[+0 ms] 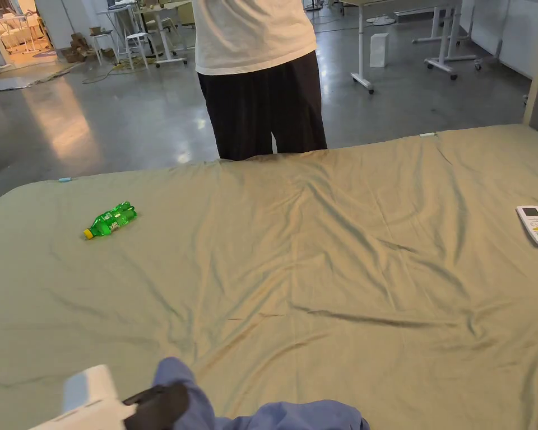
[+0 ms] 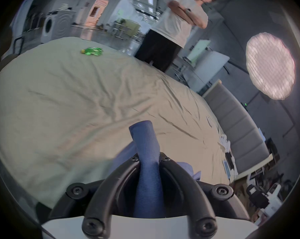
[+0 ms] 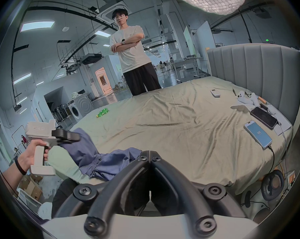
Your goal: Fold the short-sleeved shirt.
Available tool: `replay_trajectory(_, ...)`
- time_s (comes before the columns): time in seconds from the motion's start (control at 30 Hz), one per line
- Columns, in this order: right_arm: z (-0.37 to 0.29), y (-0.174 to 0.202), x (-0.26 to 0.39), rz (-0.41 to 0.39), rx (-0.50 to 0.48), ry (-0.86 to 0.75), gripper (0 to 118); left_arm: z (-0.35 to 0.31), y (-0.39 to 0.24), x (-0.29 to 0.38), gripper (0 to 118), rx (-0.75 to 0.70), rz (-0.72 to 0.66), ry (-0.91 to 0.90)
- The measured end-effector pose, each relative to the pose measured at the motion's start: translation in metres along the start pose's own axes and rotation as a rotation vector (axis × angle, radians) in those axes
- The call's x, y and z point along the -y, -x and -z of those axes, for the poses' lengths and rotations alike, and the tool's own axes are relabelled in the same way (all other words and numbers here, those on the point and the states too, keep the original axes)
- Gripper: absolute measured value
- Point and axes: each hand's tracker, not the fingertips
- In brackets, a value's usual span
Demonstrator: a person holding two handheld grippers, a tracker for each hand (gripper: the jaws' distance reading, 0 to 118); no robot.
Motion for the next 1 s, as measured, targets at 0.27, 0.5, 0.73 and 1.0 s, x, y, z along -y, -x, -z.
replay_trajectory(0.27, -0.021, -0.011, 0.006, 0.009, 0.061, -0.011, 0, 0.103, -0.077, 0.054, 16, 0.043, 0.113, 0.158)
replay_trajectory(0.5, -0.016, -0.019, 0.010, 0.045, 0.070, -0.003, 0, 0.062, -0.088, 0.044, 95, 0.163, 0.193, 0.030)
replay_trajectory(0.73, -0.014, -0.020, 0.010, 0.038, 0.052, -0.004, 0, 0.069, -0.071, 0.049, 7, 0.181, -0.006, 0.047)
replay_trajectory(1.0, -0.025, -0.017, 0.013, 0.034, 0.076, 0.011, 0, 0.163, -0.069, 0.121, 0, 0.218, -0.028, 0.277)
